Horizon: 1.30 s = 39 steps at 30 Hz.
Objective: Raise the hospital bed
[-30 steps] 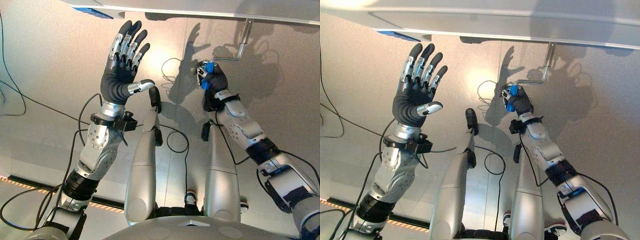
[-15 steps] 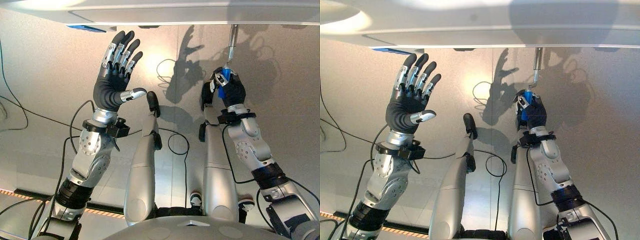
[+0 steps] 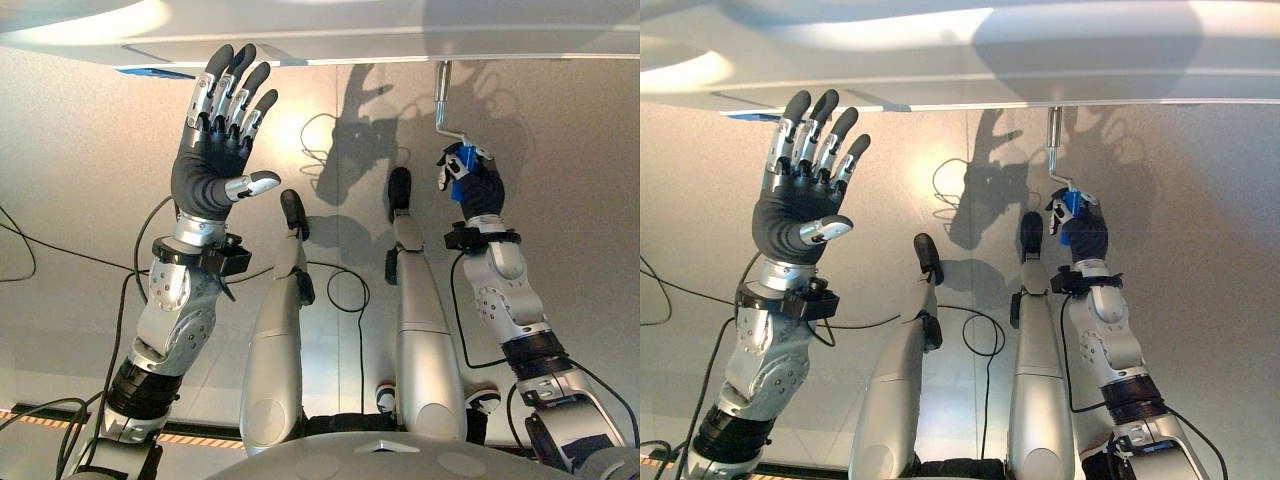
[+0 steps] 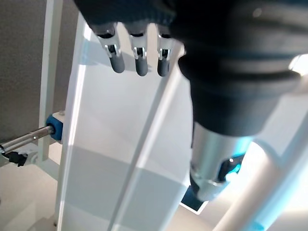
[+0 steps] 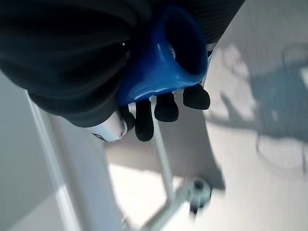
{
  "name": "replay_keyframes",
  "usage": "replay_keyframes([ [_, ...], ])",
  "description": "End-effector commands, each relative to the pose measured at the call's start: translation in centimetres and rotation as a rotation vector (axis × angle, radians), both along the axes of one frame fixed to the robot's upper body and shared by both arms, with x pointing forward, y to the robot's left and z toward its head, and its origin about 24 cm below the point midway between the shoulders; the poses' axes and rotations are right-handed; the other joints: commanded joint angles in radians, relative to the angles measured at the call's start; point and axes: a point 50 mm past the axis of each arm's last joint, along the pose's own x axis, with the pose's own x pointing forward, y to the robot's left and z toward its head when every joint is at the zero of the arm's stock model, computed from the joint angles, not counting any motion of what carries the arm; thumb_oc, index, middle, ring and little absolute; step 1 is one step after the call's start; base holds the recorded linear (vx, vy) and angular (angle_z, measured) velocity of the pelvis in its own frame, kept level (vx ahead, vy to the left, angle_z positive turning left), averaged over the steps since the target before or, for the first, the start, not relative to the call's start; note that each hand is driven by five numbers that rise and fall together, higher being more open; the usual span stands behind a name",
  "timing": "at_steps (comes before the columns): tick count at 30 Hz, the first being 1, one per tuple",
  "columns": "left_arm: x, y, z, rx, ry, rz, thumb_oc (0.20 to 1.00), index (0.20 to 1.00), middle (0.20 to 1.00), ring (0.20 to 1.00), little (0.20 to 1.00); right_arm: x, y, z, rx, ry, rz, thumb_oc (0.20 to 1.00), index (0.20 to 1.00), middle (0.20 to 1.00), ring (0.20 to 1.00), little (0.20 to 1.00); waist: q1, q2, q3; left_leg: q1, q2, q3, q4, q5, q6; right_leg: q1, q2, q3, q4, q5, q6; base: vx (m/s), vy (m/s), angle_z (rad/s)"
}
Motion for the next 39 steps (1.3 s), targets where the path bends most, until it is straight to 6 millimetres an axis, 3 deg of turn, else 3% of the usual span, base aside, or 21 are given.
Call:
replay_keyframes([
  [1, -2.0, 0.6, 1.5, -0.03, -0.112, -0.014, 1.0, 1.0, 1.0, 1.0, 1.0, -2.8, -10.3, 7.0, 0.249, -0.391, -0.544, 0.2, 0.2, 0.2, 0.2, 0.2, -0.033, 0.021, -0.018, 0.027, -0.006, -0.073, 0.063, -0.081, -0.007, 0.069, 0.062, -0.035, -0.061, -0.026, 0.068, 0.0, 0.0, 0.0],
  [9, -1.9, -0.1, 1.3, -0.002, -0.095, -0.056, 1.0, 1.0, 1.0, 1.0, 1.0, -1.8, -14.9, 5.4, 0.169, -0.168, -0.71, 0.2, 0.2, 0.2, 0.2, 0.2, -0.016, 0.033, -0.018, 0.011, -0.01, -0.083, 0.067, -0.074, -0.013, 0.064, 0.055, -0.053, -0.05, -0.027, 0.062, 0.0, 0.0, 0.0],
  [13, -1.8, -1.0, 1.1, 0.038, -0.081, -0.108, 1.0, 1.0, 1.0, 1.0, 1.0, -0.9, -17.3, 2.5, 0.012, 0.15, -0.74, 0.2, 0.2, 0.2, 0.2, 0.2, 0.003, 0.038, -0.018, 0.007, -0.009, -0.088, 0.072, -0.074, -0.016, 0.06, 0.051, -0.058, -0.035, -0.034, 0.06, 0.0, 0.007, 0.03],
  [16, -1.6, -1.7, 0.9, 0.062, -0.069, -0.145, 1.0, 1.0, 1.0, 1.0, 1.0, 0.0, -17.5, 0.4, -0.127, 0.39, -0.694, 0.2, 0.2, 0.2, 0.2, 0.2, 0.021, 0.044, -0.018, 0.001, -0.012, -0.095, 0.082, -0.081, -0.015, 0.058, 0.048, -0.062, -0.025, -0.043, 0.058, 0.02, 0.013, 0.05],
  [18, -1.6, -1.9, 0.9, 0.061, -0.068, -0.154, 1.0, 1.0, 1.0, 1.0, 1.0, 0.4, -17.4, 0.1, -0.16, 0.45, -0.685, 0.2, 0.2, 0.2, 0.2, 0.2, 0.025, 0.049, -0.018, -0.006, -0.014, -0.102, 0.087, -0.082, -0.013, 0.054, 0.046, -0.064, -0.022, -0.045, 0.058, 0.0, -0.012, 0.04],
  [20, -1.3, -2.4, 0.9, 0.06, -0.064, -0.171, 1.0, 1.0, 1.0, 1.0, 1.0, 1.7, -15.7, -1.6, -0.19, 0.581, -0.621, 0.2, 0.2, 0.2, 0.2, 0.2, 0.046, 0.061, -0.018, -0.029, -0.019, -0.114, 0.104, -0.085, -0.007, 0.038, 0.041, -0.069, -0.011, -0.047, 0.055, -0.01, -0.029, 0.07],
  [22, -1.3, -2.7, 1.3, 0.056, -0.074, -0.182, 1.0, 1.0, 1.0, 1.0, 1.0, 2.5, -14.3, -2.5, -0.186, 0.631, -0.579, 0.2, 0.2, 0.2, 0.2, 0.2, 0.06, 0.07, -0.018, -0.046, -0.025, -0.119, 0.116, -0.089, -0.002, 0.028, 0.037, -0.073, 0.0, -0.052, 0.052, -0.02, -0.016, 0.08],
  [25, -1.1, -2.8, 1.6, 0.035, -0.08, -0.179, 1.0, 1.0, 1.0, 1.0, 1.0, 4.3, -10.6, -3.7, -0.21, 0.671, -0.474, 0.2, 0.2, 0.2, 0.2, 0.2, 0.078, 0.078, -0.018, -0.081, -0.031, -0.128, 0.144, -0.093, 0.004, 0.006, 0.03, -0.078, 0.024, -0.061, 0.048, -0.01, 0.004, 0.11],
  [26, -1.1, -2.8, 1.6, 0.035, -0.08, -0.178, 1.0, 1.0, 1.0, 1.0, 1.0, 4.3, -10.6, -3.7, -0.211, 0.671, -0.474, 0.2, 0.2, 0.2, 0.2, 0.2, 0.077, 0.077, -0.018, -0.082, -0.031, -0.129, 0.145, -0.094, 0.004, 0.005, 0.03, -0.078, 0.024, -0.061, 0.048, 0.0, 0.036, 0.15],
  [27, -0.9, -3.0, 1.6, 0.027, -0.074, -0.172, 1.0, 1.0, 1.0, 1.0, 1.0, 5.3, -8.0, -4.5, -0.215, 0.687, -0.395, 0.2, 0.2, 0.2, 0.2, 0.2, 0.088, 0.081, -0.018, -0.108, -0.038, -0.136, 0.165, -0.098, 0.01, -0.01, 0.022, -0.082, 0.041, -0.064, 0.047, 0.0, 0.04, 0.1],
  [28, -0.8, -3.1, 1.6, 0.02, -0.069, -0.171, 1.0, 1.0, 1.0, 1.0, 1.0, 5.6, -7.0, -4.7, -0.234, 0.696, -0.363, 0.2, 0.2, 0.2, 0.2, 0.2, 0.093, 0.084, -0.018, -0.119, -0.041, -0.14, 0.173, -0.099, 0.011, -0.017, 0.018, -0.086, 0.046, -0.064, 0.047, 0.0, 0.069, 0.12],
  [29, -0.8, -3.3, 1.6, 0.015, -0.067, -0.166, 1.0, 1.0, 1.0, 1.0, 1.0, 6.1, -5.7, -4.7, -0.274, 0.698, -0.323, 0.2, 0.2, 0.2, 0.2, 0.2, 0.098, 0.086, -0.018, -0.129, -0.044, -0.143, 0.178, -0.098, 0.012, -0.024, 0.015, -0.089, 0.048, -0.062, 0.047, 0.01, 0.044, 0.13],
  [30, -0.8, -3.3, 1.6, 0.015, -0.068, -0.166, 1.0, 1.0, 1.0, 1.0, 1.0, 6.1, -5.7, -4.7, -0.274, 0.697, -0.323, 0.2, 0.2, 0.2, 0.2, 0.2, 0.097, 0.086, -0.018, -0.13, -0.044, -0.144, 0.179, -0.098, 0.012, -0.024, 0.015, -0.089, 0.049, -0.062, 0.047, 0.0, 0.09, 0.18],
  [31, -0.5, -3.6, 1.4, 0.003, -0.054, -0.162, 1.0, 1.0, 1.0, 1.0, 1.0, 7.0, -3.3, -4.7, -0.345, 0.695, -0.257, 0.2, 0.2, 0.2, 0.2, 0.2, 0.105, 0.091, -0.018, -0.148, -0.052, -0.148, 0.187, -0.099, 0.015, -0.029, 0.005, -0.093, 0.047, -0.06, 0.049, 0.0, 0.081, 0.14],
  [34, -0.4, -3.4, 1.5, -0.005, -0.05, -0.139, 1.0, 1.0, 1.0, 1.0, 1.0, 8.2, 0.8, -4.2, -0.439, 0.656, -0.145, 0.2, 0.2, 0.2, 0.2, 0.2, 0.111, 0.096, -0.018, -0.168, -0.062, -0.15, 0.19, -0.101, 0.02, -0.043, -0.004, -0.089, 0.041, -0.052, 0.053, 0.0, 0.098, 0.09],
  [37, -0.3, -3.2, 1.7, -0.02, -0.052, -0.116, 1.0, 1.0, 1.0, 1.0, 1.0, 8.7, 3.7, -3.9, -0.468, 0.628, -0.074, 0.2, 0.2, 0.2, 0.2, 0.2, 0.121, 0.102, -0.018, -0.188, -0.072, -0.147, 0.203, -0.106, 0.025, -0.053, -0.015, -0.084, 0.038, -0.046, 0.057, 0.0, 0.096, 0.04],
  [38, -0.3, -3.2, 1.7, -0.02, -0.053, -0.116, 1.0, 1.0, 1.0, 1.0, 1.0, 8.7, 3.7, -3.9, -0.468, 0.628, -0.074, 0.2, 0.2, 0.2, 0.2, 0.2, 0.121, 0.102, -0.018, -0.189, -0.072, -0.147, 0.203, -0.106, 0.025, -0.054, -0.015, -0.084, 0.038, -0.046, 0.057, 0.0, 0.118, 0.01],
  [39, -0.3, -3.2, 1.7, -0.032, -0.052, -0.113, 1.0, 1.0, 1.0, 1.0, 1.0, 9.0, 5.7, -3.5, -0.492, 0.598, -0.02, 0.2, 0.2, 0.2, 0.2, 0.2, 0.126, 0.105, -0.018, -0.198, -0.08, -0.145, 0.21, -0.109, 0.029, -0.058, -0.023, -0.081, 0.036, -0.04, 0.061, 0.0, 0.077, 0.0],
])
